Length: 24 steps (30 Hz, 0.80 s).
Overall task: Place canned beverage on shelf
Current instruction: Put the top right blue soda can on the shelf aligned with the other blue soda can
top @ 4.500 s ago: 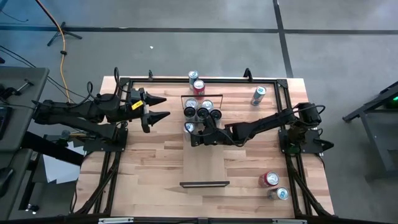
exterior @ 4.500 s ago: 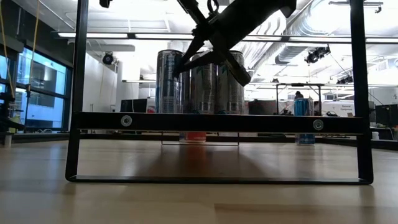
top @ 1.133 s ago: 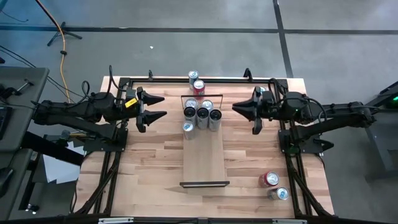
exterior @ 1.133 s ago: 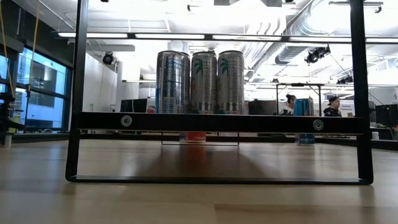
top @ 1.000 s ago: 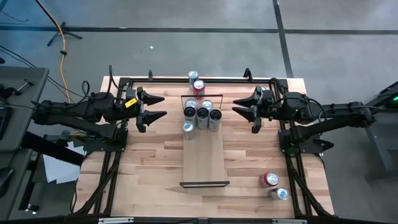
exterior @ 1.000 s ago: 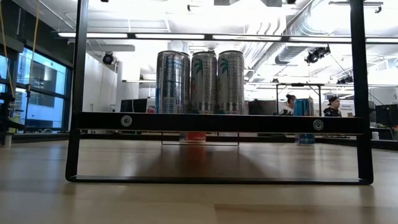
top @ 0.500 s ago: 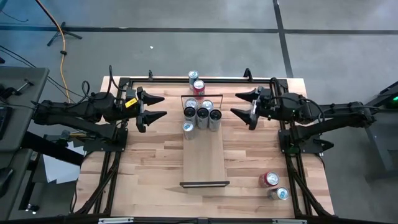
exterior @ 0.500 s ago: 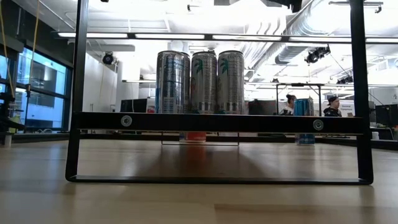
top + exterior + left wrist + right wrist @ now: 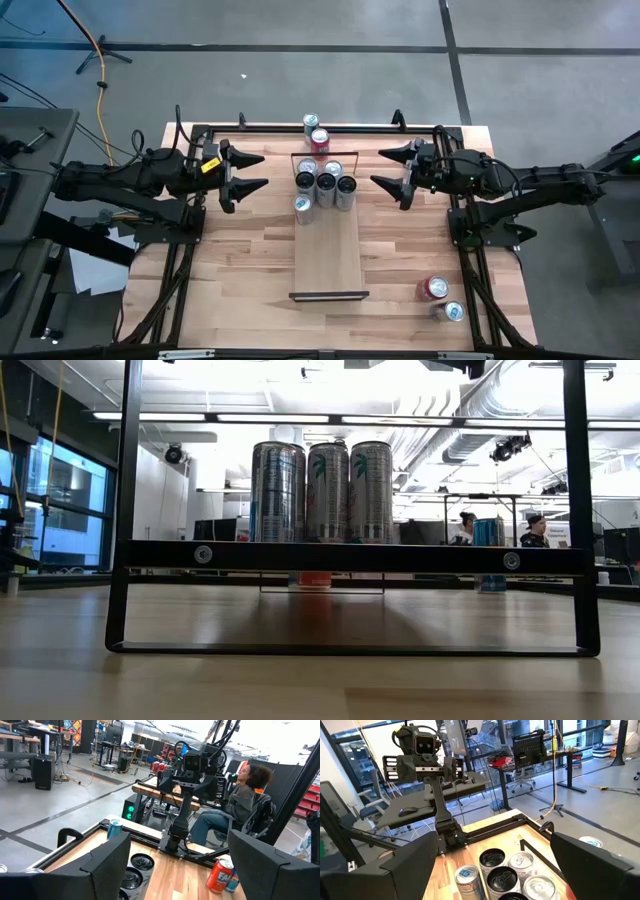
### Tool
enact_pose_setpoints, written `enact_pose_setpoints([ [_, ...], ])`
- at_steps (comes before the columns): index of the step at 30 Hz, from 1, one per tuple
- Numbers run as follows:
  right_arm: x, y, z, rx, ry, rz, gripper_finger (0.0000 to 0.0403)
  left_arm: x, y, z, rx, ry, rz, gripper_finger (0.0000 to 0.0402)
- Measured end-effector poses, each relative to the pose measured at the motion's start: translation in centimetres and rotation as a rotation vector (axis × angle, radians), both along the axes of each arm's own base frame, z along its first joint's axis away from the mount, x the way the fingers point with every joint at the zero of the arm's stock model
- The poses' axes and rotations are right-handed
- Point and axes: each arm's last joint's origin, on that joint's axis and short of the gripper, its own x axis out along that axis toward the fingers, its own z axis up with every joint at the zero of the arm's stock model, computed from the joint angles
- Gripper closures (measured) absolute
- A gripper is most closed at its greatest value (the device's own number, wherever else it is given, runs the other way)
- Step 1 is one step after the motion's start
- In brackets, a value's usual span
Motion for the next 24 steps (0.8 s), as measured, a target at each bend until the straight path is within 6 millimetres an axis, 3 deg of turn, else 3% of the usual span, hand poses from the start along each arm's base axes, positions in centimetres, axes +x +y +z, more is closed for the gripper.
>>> enact_pose_setpoints([
  [20,0.00,-0.01,0.00,-0.014,0.004,-0.001,0.0029,0.00,0.00,0.00,0.000,0.000,0.000,0.0108],
  [24,0.07,-0.19,-0.04,0.073,-0.008,-0.079,0.0029,0.00,0.00,0.00,0.000,0.000,0.000,0.0108],
])
